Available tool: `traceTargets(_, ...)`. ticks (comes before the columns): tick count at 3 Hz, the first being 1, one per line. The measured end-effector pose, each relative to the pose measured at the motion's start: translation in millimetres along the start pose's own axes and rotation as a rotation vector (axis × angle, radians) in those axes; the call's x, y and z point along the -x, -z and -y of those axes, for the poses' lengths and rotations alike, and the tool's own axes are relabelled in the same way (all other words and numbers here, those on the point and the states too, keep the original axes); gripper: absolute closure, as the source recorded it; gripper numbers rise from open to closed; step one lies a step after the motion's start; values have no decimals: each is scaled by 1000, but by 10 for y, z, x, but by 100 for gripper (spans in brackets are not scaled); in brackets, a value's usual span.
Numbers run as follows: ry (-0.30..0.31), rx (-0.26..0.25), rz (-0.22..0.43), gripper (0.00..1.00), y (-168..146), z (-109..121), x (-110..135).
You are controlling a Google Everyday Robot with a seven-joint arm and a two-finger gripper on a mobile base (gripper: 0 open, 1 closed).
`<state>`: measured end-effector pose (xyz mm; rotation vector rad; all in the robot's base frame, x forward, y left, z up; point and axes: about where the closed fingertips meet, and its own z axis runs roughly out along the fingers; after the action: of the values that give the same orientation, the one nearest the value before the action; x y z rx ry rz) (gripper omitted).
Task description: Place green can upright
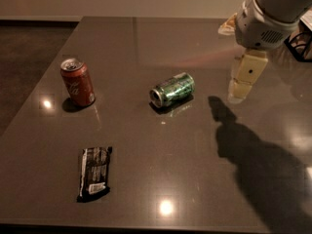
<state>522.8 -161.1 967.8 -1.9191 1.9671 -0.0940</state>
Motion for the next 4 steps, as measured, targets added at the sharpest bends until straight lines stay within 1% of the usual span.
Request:
traceTargets(1, 110, 33, 26, 0, -209, 173, 197)
traceTargets(2, 227, 89, 33, 0, -468, 269, 396)
traceTargets(3, 325, 143, 19, 0, -706, 311, 569)
traceTargets(4, 406, 188, 0, 0, -907, 262, 730)
